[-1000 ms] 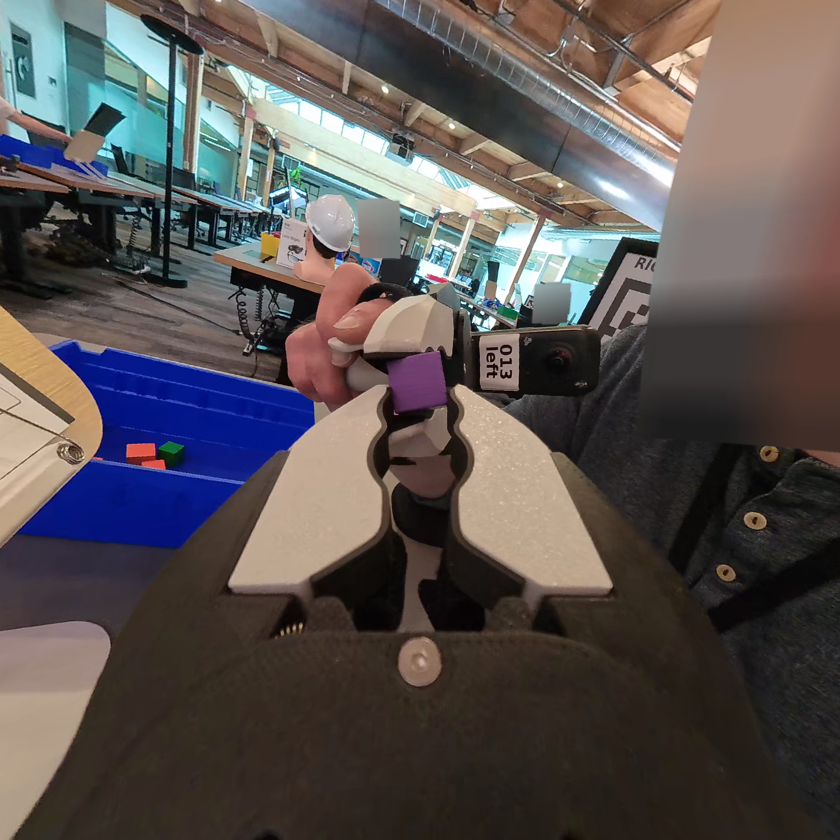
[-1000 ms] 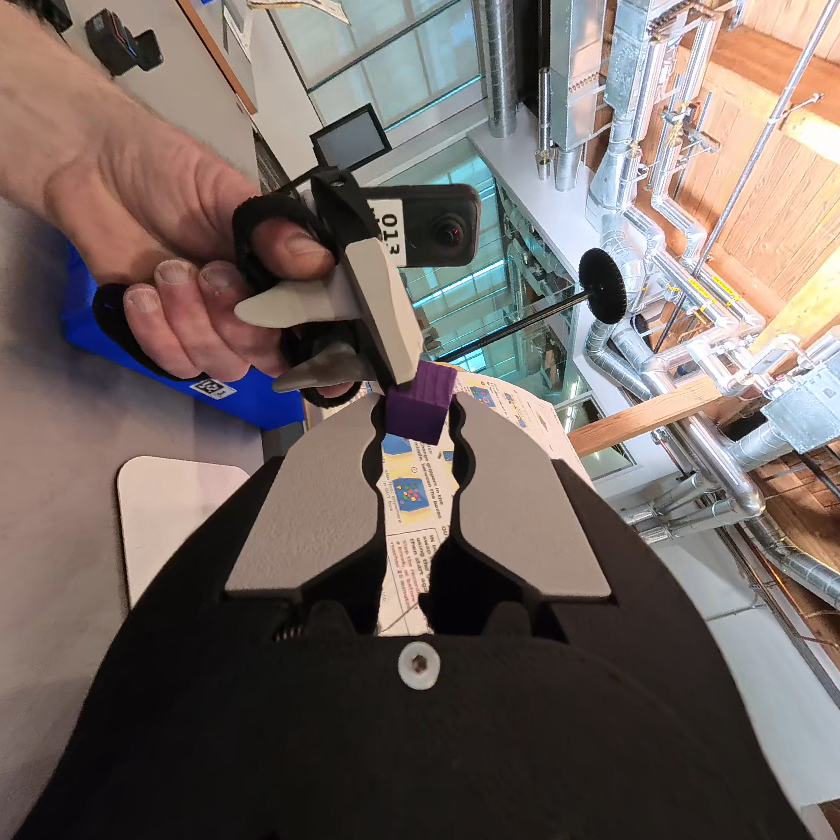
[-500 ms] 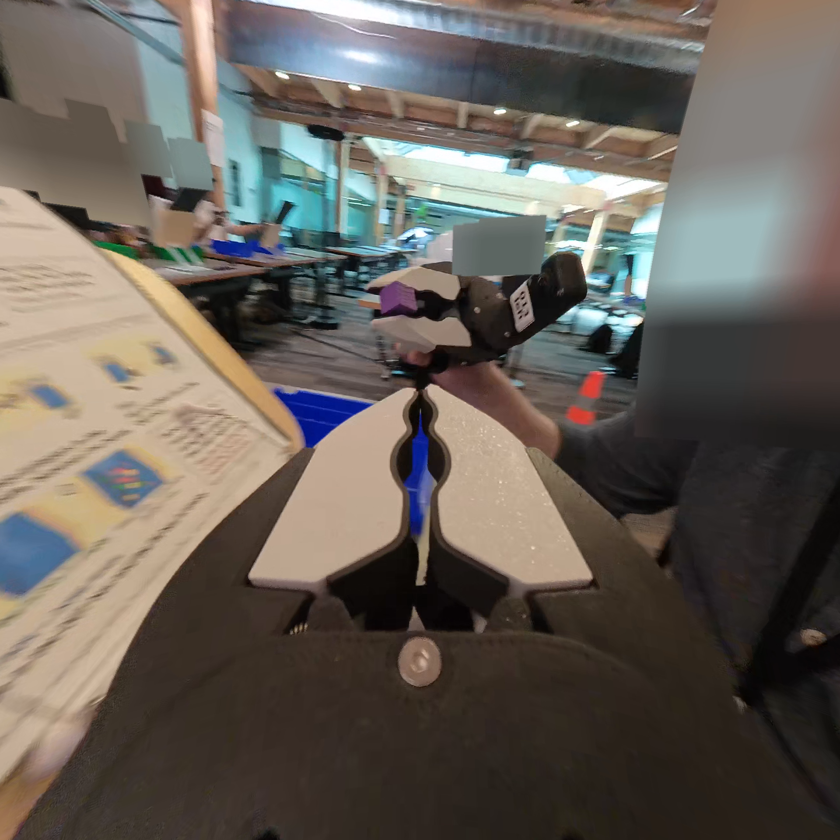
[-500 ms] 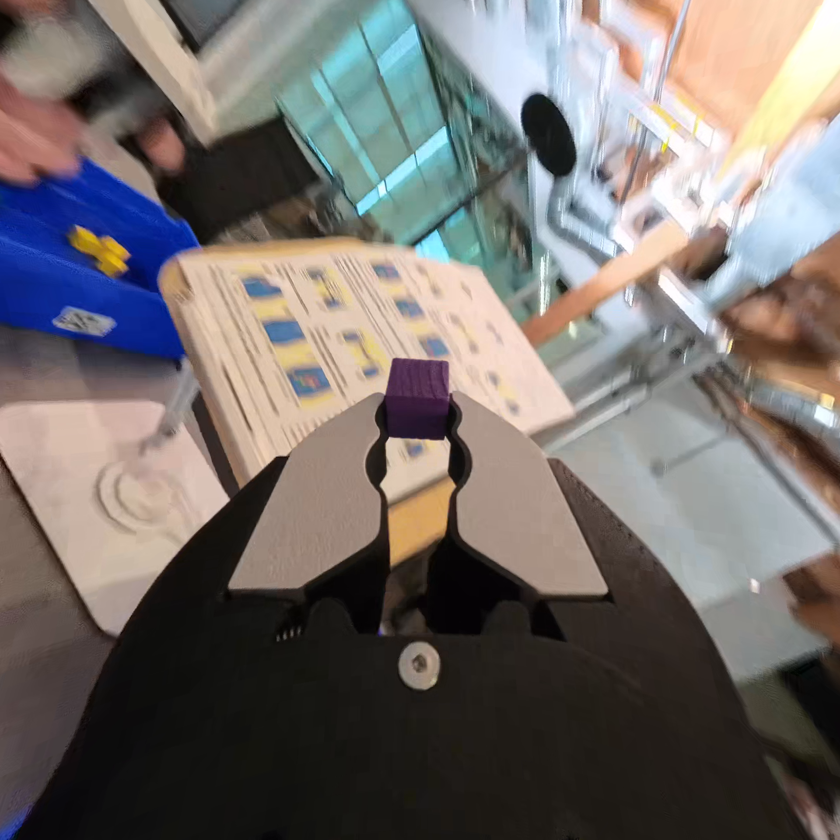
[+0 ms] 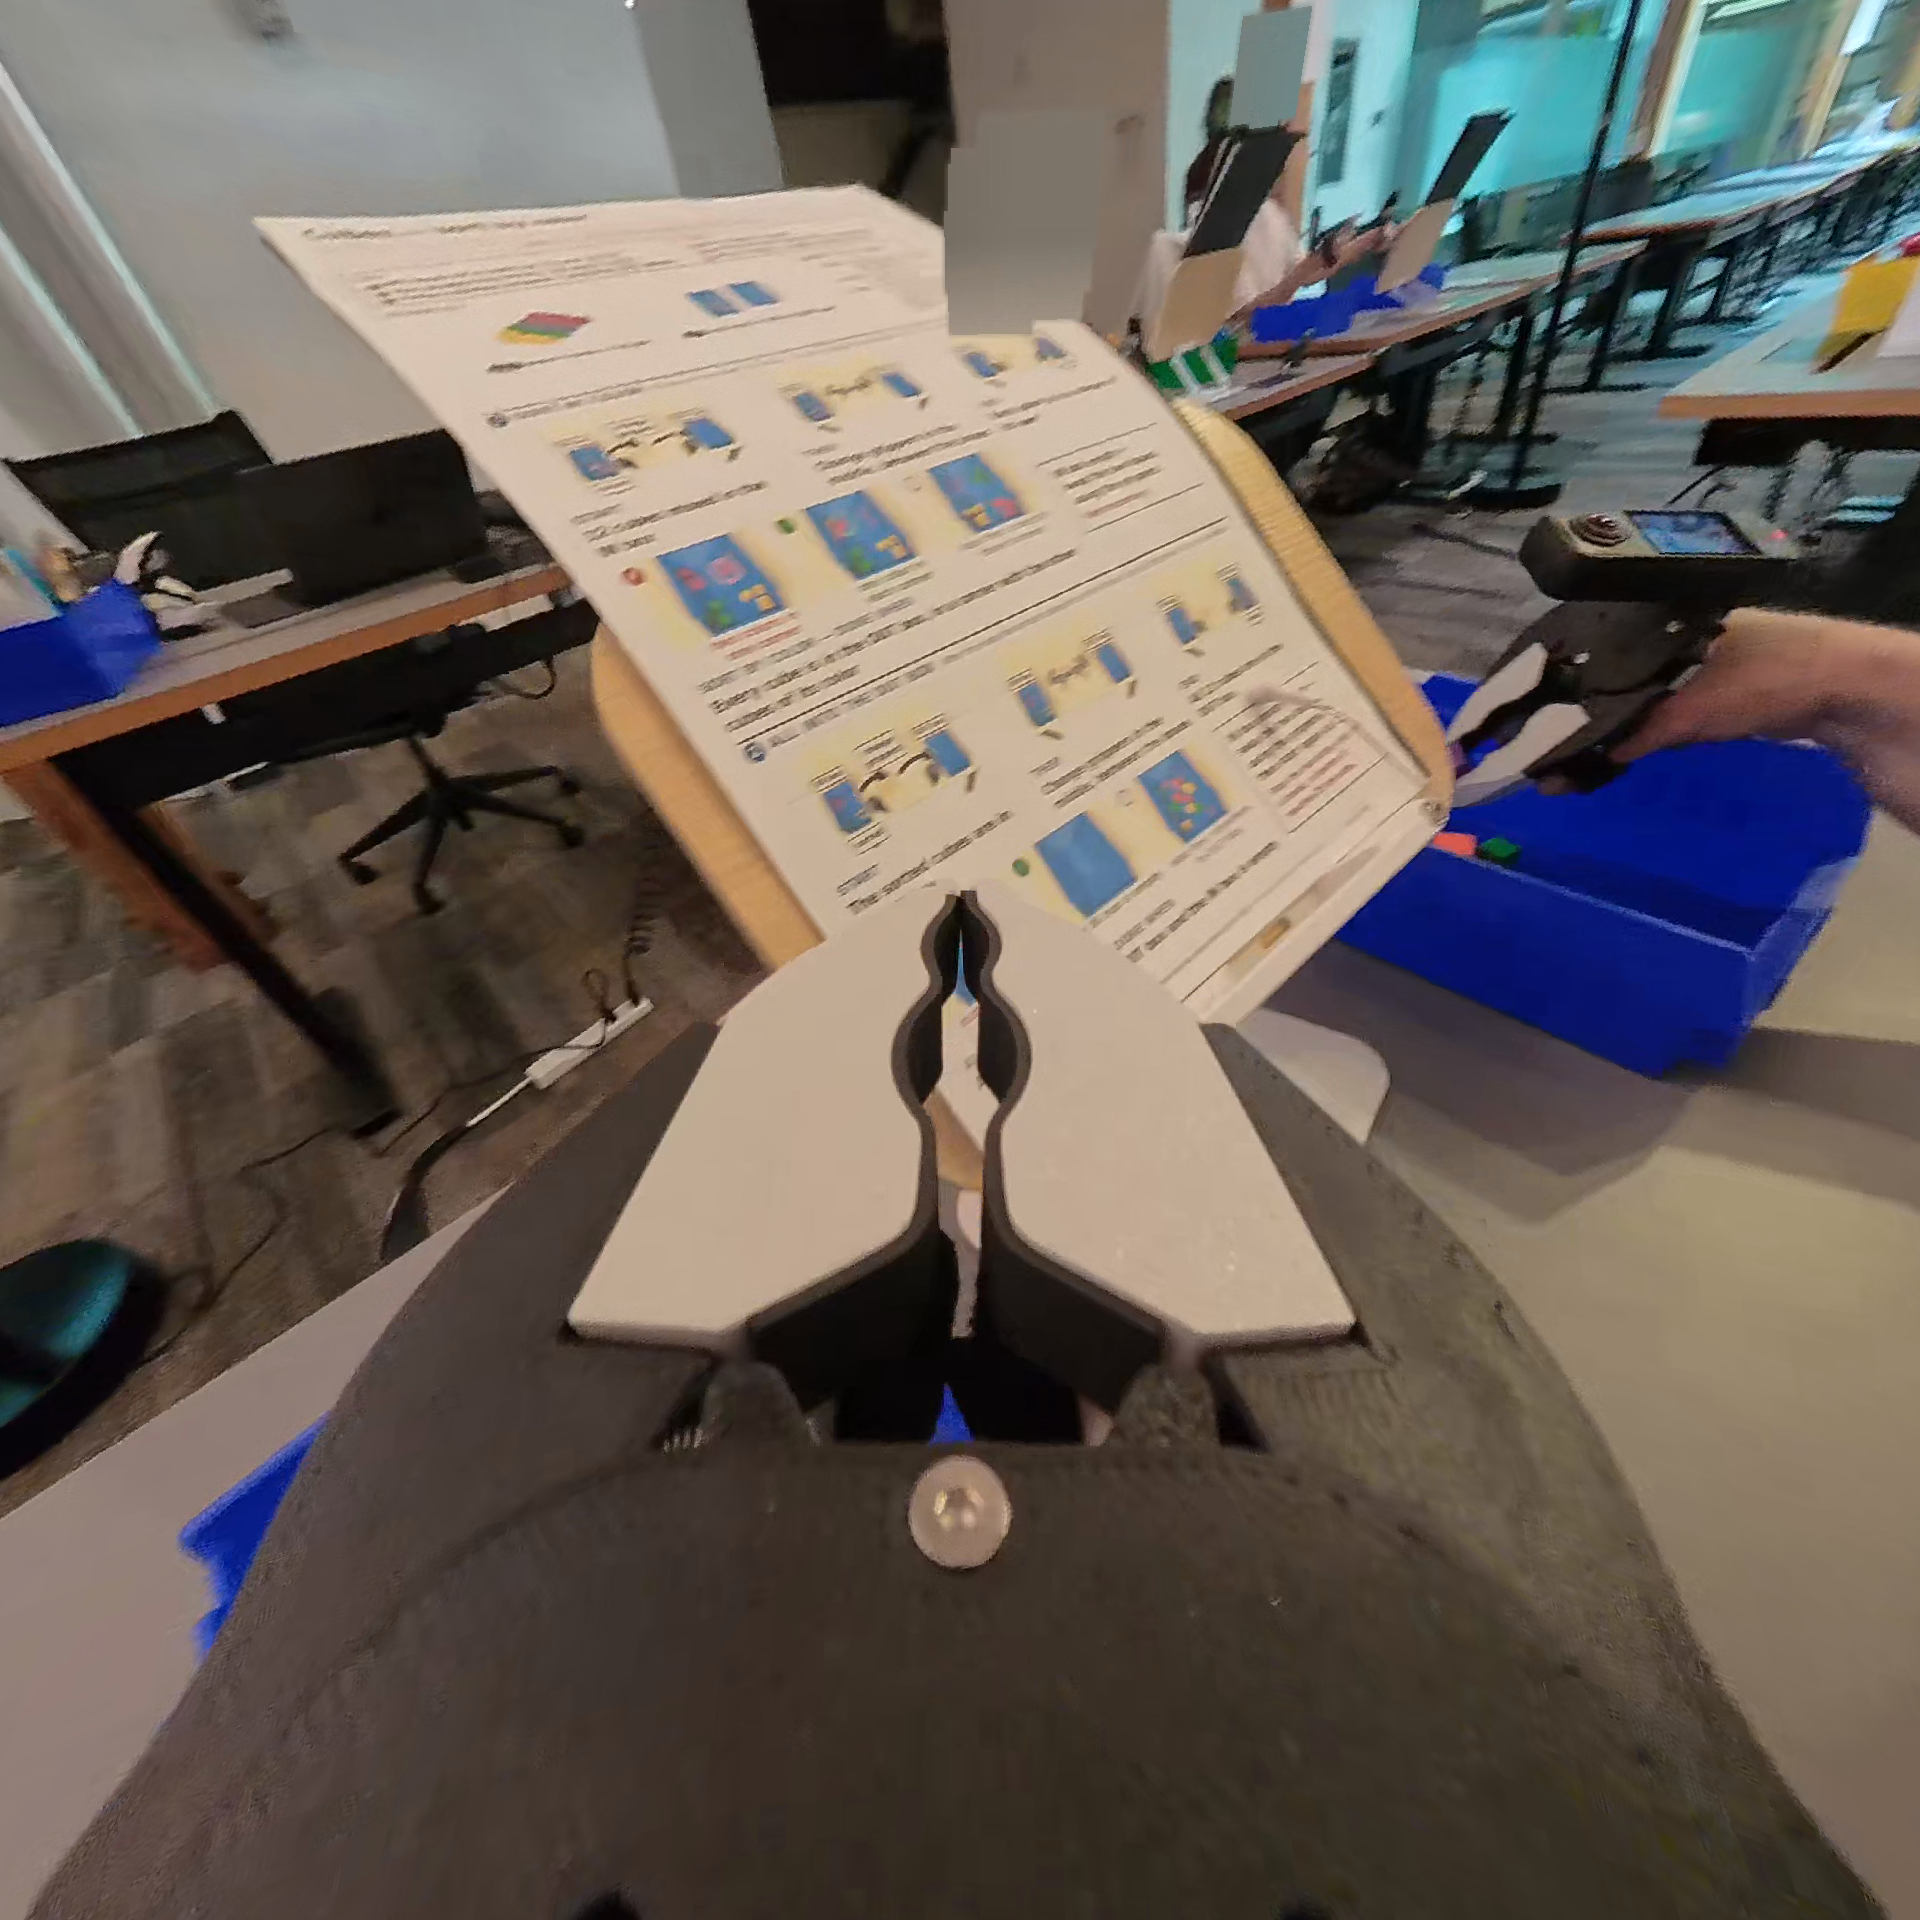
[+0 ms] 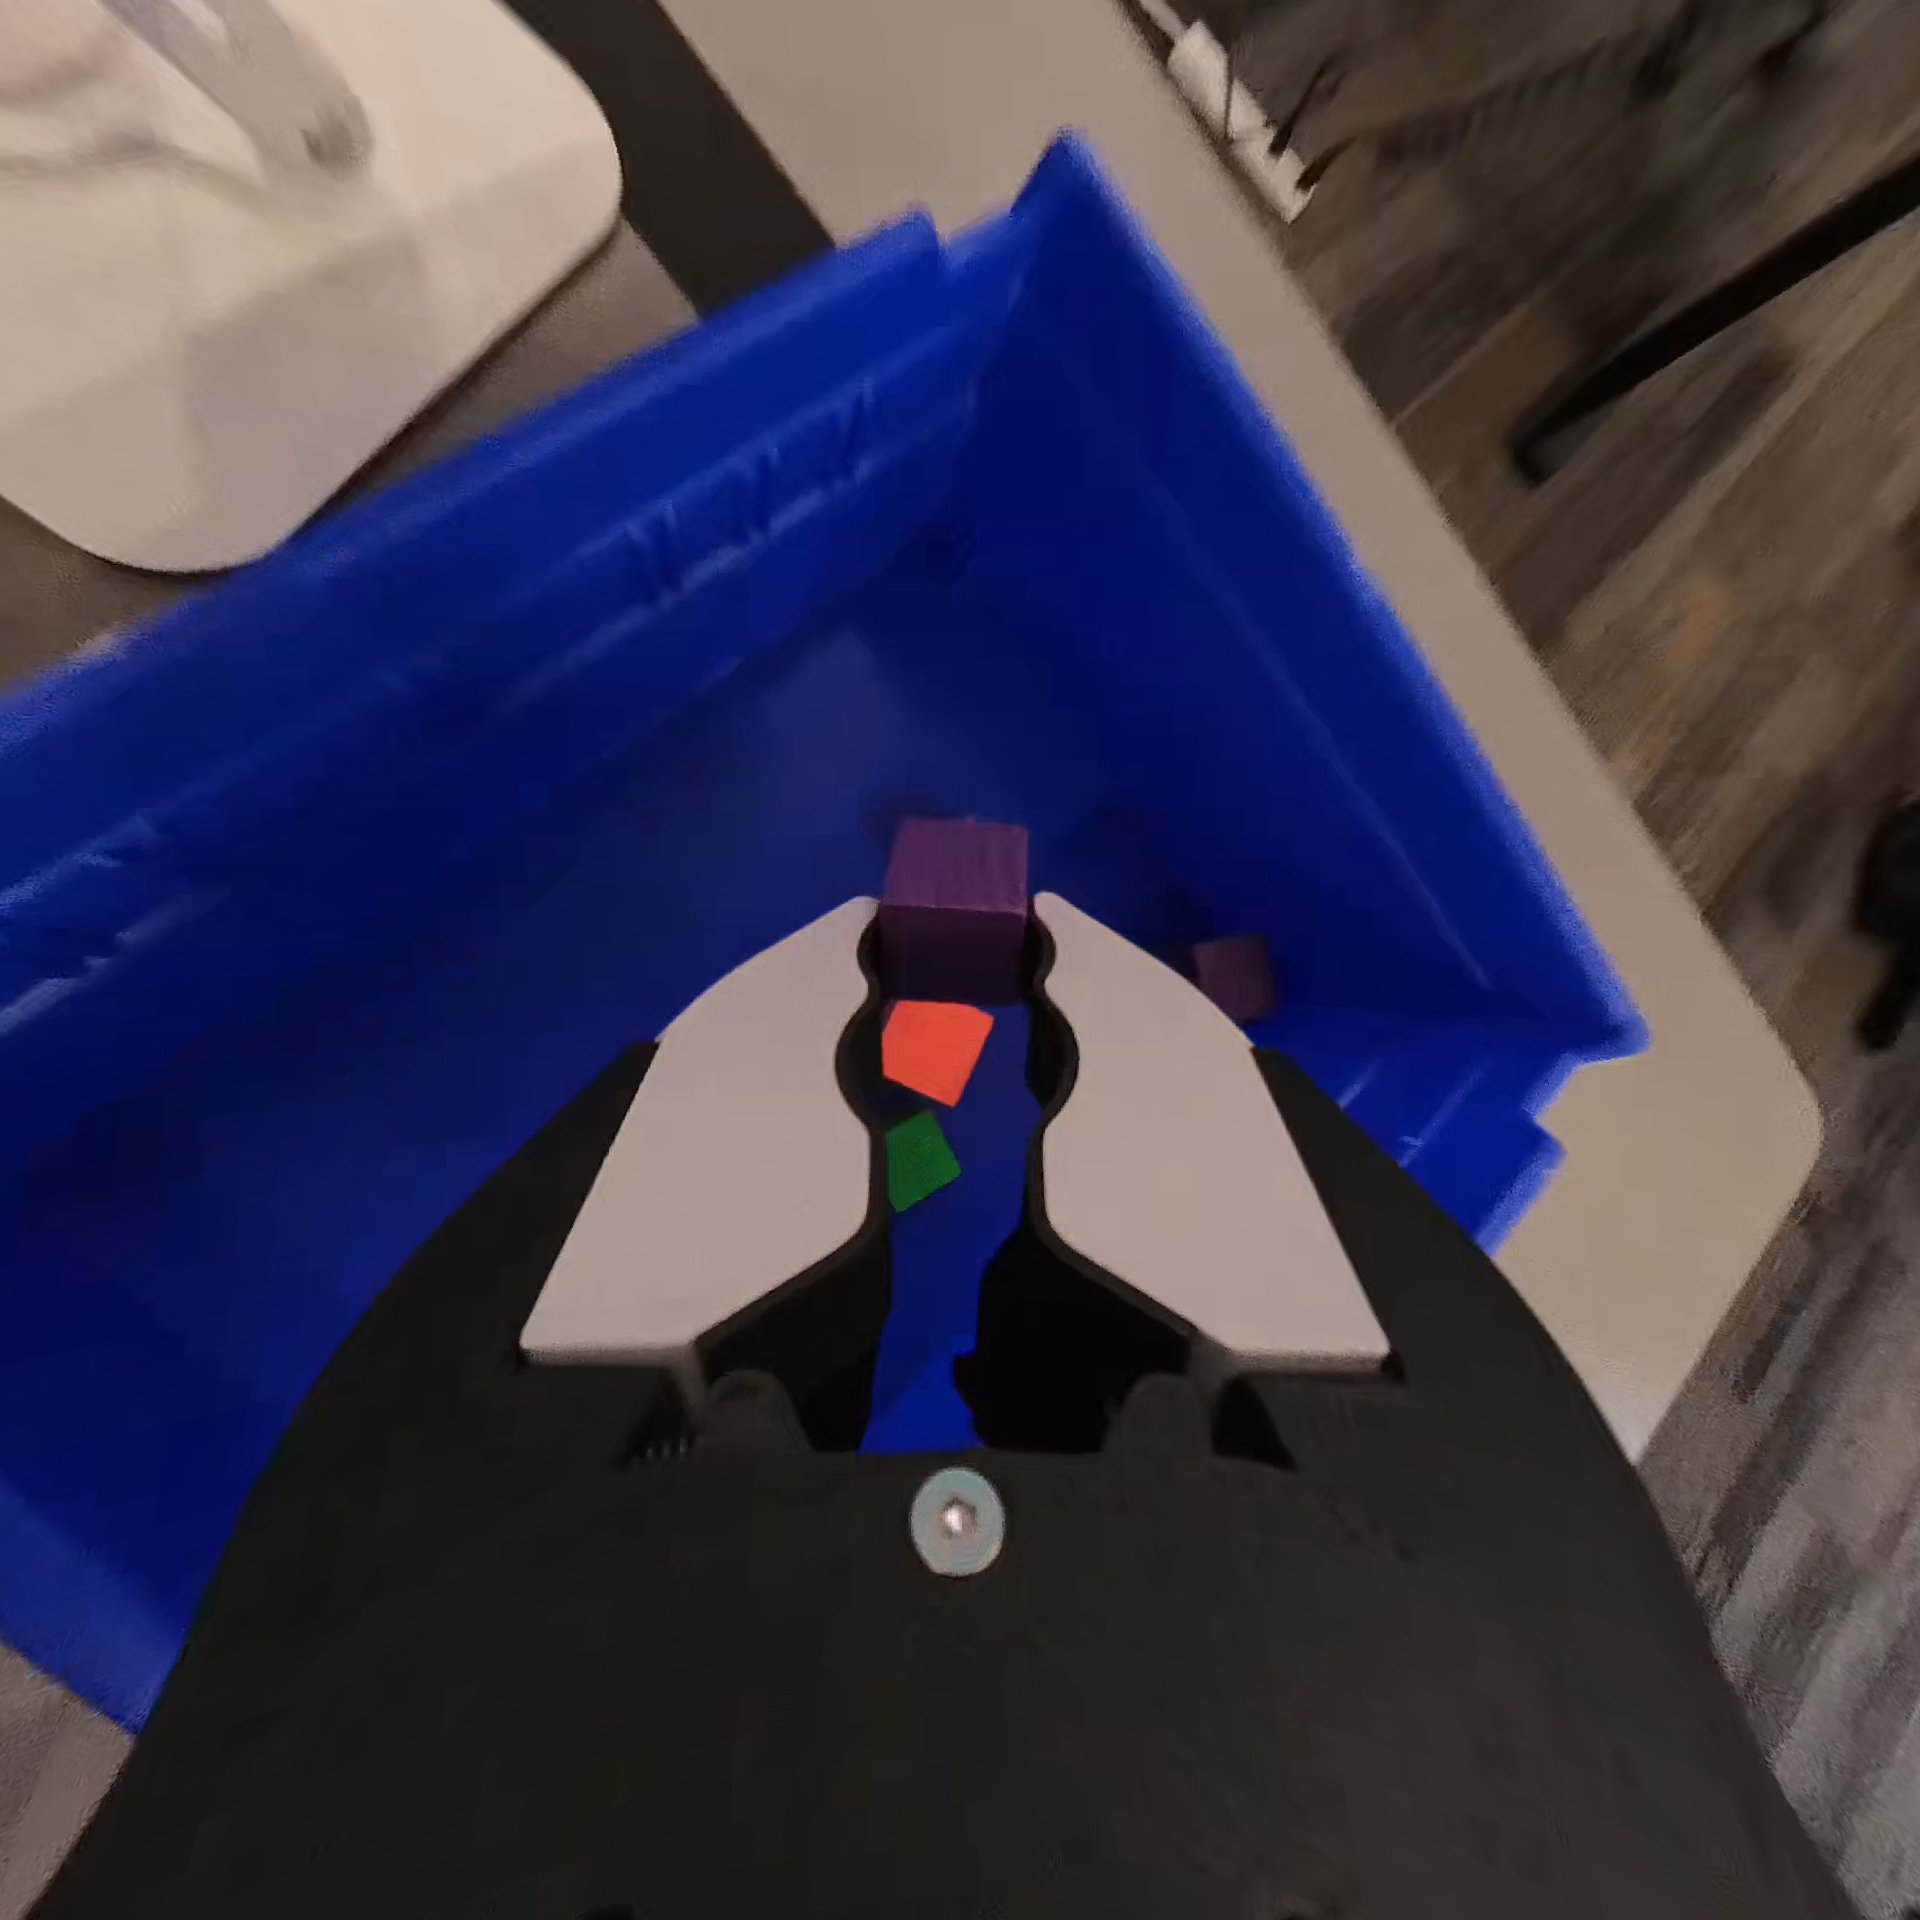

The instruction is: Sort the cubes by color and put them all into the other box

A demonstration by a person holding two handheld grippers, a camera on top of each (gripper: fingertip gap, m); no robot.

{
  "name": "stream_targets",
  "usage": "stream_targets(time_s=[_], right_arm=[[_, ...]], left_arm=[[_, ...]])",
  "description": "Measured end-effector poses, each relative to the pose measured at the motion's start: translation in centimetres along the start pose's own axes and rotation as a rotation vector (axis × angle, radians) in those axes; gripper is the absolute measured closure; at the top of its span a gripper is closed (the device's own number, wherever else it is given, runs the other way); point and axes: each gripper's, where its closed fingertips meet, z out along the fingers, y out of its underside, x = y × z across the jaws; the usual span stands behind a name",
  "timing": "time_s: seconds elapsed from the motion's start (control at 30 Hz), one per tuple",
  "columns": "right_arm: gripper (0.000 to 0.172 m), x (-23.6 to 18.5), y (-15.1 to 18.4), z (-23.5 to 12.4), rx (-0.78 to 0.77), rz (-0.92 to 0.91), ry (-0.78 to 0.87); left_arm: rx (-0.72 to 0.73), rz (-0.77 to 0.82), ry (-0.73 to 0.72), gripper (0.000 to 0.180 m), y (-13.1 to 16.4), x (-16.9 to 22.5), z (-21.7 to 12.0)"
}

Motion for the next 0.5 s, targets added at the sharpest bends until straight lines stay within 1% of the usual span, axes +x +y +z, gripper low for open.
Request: stream_targets(time_s=[0.1,0.13,0.2,0.27,0.37,0.5], right_arm=[[0.148,-1.0,2.3,2.0,-0.123,0.016,-0.063],[0.148,-0.9,2.5,2.3,-0.139,0.014,-0.053],[0.148,-1.4,2.6,2.6,-0.145,0.018,-0.078],[0.147,-1.2,2.9,2.9,-0.169,0.027,-0.059],[0.133,-0.9,2.8,2.6,-0.189,0.026,-0.033],[0.133,-0.8,1.7,1.8,-0.148,0.023,-0.012]], left_arm=[[-0.031,0.01,-0.014,0.18,0.5,-0.4,0.0],[-0.043,0.022,-0.006,0.18,0.7,-0.2,0.1],[-0.08,0.063,-0.029,0.18,1.2,-0.3,0.3],[-0.102,0.089,-0.04,0.18,1.5,-0.2,0.5],[-0.118,0.083,-0.051,0.18,1.8,-0.4,0.6],[-0.148,0.066,-0.082,0.18,2.5,-1.5,0.3]])
